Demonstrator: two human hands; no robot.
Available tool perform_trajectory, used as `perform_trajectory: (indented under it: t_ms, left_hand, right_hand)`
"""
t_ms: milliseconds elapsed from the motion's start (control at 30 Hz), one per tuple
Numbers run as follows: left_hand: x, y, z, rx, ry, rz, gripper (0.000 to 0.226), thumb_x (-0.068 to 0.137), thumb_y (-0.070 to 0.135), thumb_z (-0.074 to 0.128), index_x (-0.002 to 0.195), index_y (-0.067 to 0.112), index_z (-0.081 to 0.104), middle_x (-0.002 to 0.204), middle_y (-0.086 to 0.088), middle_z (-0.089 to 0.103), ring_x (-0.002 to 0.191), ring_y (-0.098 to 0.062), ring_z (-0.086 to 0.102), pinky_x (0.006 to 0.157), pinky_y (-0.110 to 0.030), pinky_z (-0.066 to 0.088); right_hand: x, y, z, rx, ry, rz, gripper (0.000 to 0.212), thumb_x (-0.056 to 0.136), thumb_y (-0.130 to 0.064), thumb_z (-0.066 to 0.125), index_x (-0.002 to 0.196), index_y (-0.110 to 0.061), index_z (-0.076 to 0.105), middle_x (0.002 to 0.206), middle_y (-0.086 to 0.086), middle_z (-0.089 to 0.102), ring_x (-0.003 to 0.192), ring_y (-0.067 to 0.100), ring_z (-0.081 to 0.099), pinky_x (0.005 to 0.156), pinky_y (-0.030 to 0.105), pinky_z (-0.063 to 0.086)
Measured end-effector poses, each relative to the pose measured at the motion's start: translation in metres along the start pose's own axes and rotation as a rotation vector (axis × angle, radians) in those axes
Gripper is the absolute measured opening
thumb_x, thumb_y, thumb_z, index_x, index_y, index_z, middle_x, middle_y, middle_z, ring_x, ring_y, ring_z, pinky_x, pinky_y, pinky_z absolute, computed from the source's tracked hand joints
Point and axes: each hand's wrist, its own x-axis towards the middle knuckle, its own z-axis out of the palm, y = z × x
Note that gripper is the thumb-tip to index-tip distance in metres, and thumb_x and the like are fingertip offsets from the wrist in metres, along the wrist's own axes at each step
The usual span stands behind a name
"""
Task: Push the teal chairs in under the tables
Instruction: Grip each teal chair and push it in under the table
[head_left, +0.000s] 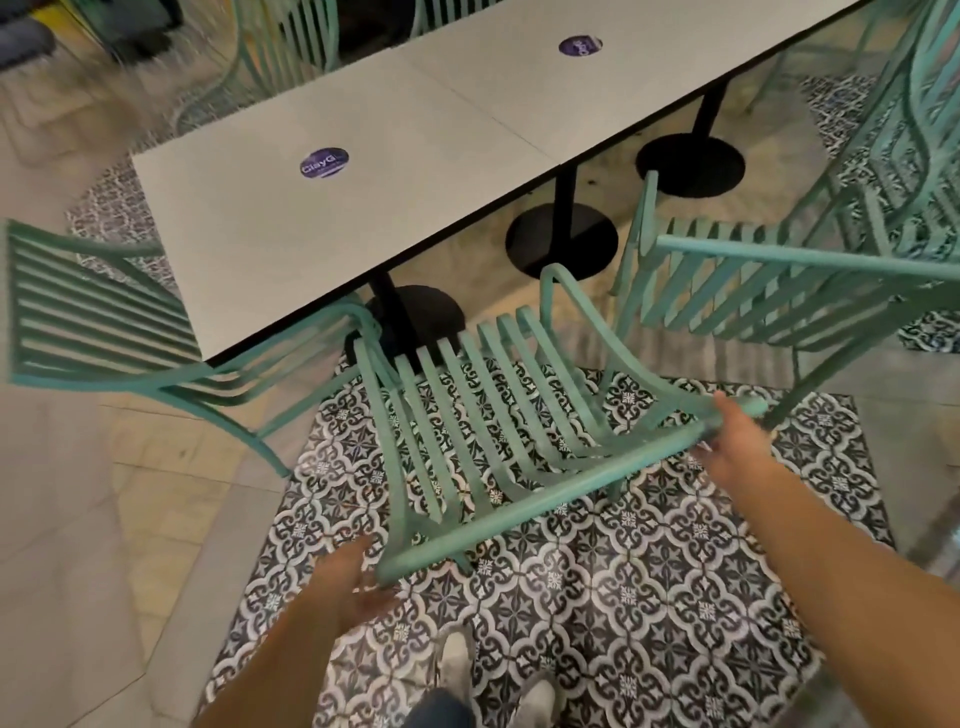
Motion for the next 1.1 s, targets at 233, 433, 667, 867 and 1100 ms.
perform_trajectory:
  t_ms: [233, 433, 667, 867, 1100]
  left_hand:
    - [0.001, -0.003, 0.026, -0.139, -0.142, -0.045, 0.028, 0.096, 0.012, 0.054, 0.118, -0.004, 0.046, 0.105, -0.028, 0.052, 0.080, -0.036, 0.059, 0.043, -0.042, 0.057]
    - [0.000, -0.012, 0.040, -0.131, -0.135, -0.042, 0.024, 0.098, 0.014, 0.052, 0.114, -0.005, 0.049, 0.109, -0.028, 0.054, 0.079, -0.036, 0.059, 0.039, -0.038, 0.055]
    - [-0.006, -0.010, 0.081, -0.228, -0.088, -0.043, 0.023, 0.094, 0.010, 0.058, 0.111, -0.003, 0.049, 0.104, -0.027, 0.055, 0.071, -0.034, 0.061, 0.036, -0.033, 0.051]
    - [-0.028, -0.022, 0.106, -0.267, -0.084, -0.033, 0.020, 0.095, 0.012, 0.056, 0.107, -0.004, 0.055, 0.084, -0.023, 0.063, 0.065, -0.028, 0.064, 0.042, -0.032, 0.055]
    - [-0.041, -0.045, 0.121, -0.455, -0.054, -0.052, 0.031, 0.097, 0.021, 0.055, 0.115, -0.004, 0.054, 0.089, -0.022, 0.063, 0.067, -0.031, 0.067, 0.044, -0.036, 0.056]
  right_hand:
    - [0.031, -0.008, 0.017, -0.227, 0.090, 0.061, 0.016, 0.092, 0.000, 0.050, 0.105, -0.009, 0.051, 0.105, 0.010, 0.053, 0.081, 0.019, 0.052, 0.082, 0.034, 0.049]
    - [0.098, -0.004, 0.003, -0.258, 0.079, 0.012, 0.014, 0.084, -0.020, 0.054, 0.095, -0.011, 0.051, 0.115, 0.024, 0.055, 0.103, 0.040, 0.055, 0.094, 0.045, 0.049]
    - [0.084, -0.057, 0.027, -0.216, 0.045, 0.067, 0.034, 0.091, 0.008, 0.043, 0.075, -0.021, 0.053, 0.093, 0.023, 0.048, 0.077, 0.014, 0.043, 0.073, 0.028, 0.047]
    - [0.078, -0.079, 0.022, -0.267, -0.074, 0.007, 0.029, 0.096, 0.001, 0.043, 0.124, -0.004, 0.045, 0.131, 0.016, 0.049, 0.109, 0.023, 0.048, 0.098, 0.038, 0.045]
    - [0.086, -0.092, 0.011, -0.161, -0.157, 0.145, 0.016, 0.095, -0.002, 0.050, 0.112, 0.000, 0.050, 0.112, 0.018, 0.053, 0.097, 0.021, 0.054, 0.080, 0.022, 0.050]
